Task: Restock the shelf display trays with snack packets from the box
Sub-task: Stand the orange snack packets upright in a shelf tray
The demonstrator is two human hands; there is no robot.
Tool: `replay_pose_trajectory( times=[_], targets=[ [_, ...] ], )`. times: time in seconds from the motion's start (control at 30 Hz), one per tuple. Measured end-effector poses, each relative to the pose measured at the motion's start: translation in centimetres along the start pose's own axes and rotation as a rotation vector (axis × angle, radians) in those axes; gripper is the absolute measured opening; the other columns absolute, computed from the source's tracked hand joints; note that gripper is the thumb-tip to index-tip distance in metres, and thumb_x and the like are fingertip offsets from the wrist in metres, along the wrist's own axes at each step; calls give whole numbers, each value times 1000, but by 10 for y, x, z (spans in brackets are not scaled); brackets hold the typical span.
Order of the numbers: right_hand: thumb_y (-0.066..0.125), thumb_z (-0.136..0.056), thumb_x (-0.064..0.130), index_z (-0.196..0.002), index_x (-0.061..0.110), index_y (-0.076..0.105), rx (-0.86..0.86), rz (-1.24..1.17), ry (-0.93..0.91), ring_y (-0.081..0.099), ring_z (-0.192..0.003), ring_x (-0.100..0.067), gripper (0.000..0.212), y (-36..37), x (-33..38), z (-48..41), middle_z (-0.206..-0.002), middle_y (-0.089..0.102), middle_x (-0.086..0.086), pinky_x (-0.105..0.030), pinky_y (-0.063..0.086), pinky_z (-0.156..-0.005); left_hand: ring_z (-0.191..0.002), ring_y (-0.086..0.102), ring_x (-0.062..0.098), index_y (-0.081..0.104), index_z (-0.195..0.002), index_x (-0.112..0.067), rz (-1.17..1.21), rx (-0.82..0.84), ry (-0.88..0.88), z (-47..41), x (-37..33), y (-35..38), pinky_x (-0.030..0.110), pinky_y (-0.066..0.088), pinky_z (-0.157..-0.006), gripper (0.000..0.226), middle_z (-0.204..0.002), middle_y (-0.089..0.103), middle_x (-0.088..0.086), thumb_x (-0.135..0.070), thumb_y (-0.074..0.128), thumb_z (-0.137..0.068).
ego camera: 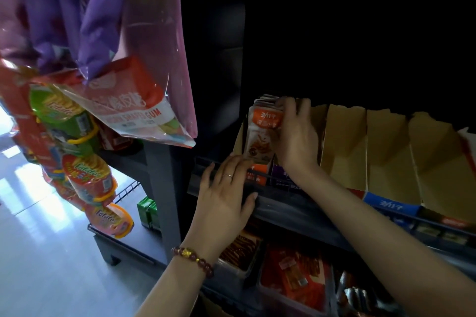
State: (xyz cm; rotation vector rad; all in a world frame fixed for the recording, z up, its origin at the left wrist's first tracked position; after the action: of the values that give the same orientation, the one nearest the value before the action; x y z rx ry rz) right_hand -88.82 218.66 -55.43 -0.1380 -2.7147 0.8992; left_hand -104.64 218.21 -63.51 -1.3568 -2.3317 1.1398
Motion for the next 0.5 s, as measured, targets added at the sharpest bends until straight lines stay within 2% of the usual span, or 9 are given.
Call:
replay_pose_trajectory(
  times=[0.07, 0.1, 0.17, 0.27, 0.37, 0.5],
  targets=[
    [67, -81, 2, -111, 6, 57, 2, -8, -32, 60, -81, -33, 33, -4, 3, 0, -120, 50, -21, -30, 44, -50, -134, 37, 14, 44, -135, -16, 3, 2, -2, 0, 0, 0, 38, 18, -113, 52, -139, 47, 1, -37, 43, -87],
    [64, -83, 3, -107, 6, 61, 44, 11, -61, 61, -86, -33, 25, -4, 4, 0, -118, 53, -18, -32, 46, -55, -134, 37, 14, 43, -135, -17, 3, 3, -2, 0, 0, 1, 38, 18, -113, 52, -140, 47, 1, -37, 43, -87],
    [59, -88, 9, -104, 12, 68, 168, 51, -106, 58, -100, -28, 18, 0, 4, 3, -115, 60, -11, -34, 48, -71, -135, 36, 14, 42, -135, -17, 1, 5, -2, 0, 1, 2, 39, 20, -112, 52, -140, 46, 1, -37, 44, -87],
    [52, -94, 25, -106, 24, 69, 305, 67, -100, 51, -110, -21, 21, 4, 3, 11, -112, 64, 0, -33, 35, -90, -134, 37, 15, 43, -135, -16, 1, -1, 7, 0, 1, 3, 41, 23, -111, 53, -139, 47, 2, -36, 44, -86],
    [44, -96, 33, -108, 29, 67, 340, 144, -98, 42, -117, -21, 26, 0, 8, 16, -114, 64, 3, -34, 20, -88, -134, 38, 15, 45, -135, -15, -2, -4, 10, 0, 1, 3, 42, 24, -110, 54, -139, 48, 3, -35, 44, -85],
    [45, -97, 33, -128, 35, 54, 401, 162, -56, 36, -123, -24, 32, -7, 15, 18, -122, 60, 0, -37, 17, -90, -134, 37, 16, 45, -135, -15, -3, 4, 7, 0, 1, 2, 43, 25, -110, 55, -139, 47, 3, -35, 44, -85]
  ],
)
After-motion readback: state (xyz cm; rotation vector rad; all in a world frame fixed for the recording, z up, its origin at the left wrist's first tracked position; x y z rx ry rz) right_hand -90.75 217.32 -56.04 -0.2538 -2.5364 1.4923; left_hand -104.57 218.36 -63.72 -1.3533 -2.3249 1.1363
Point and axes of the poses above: each hand's wrist, its own z-axis away from the middle knuckle, its own y-axis out of the palm, x = y × z, the point moved 2 cm from there along -z, towards the middle knuckle
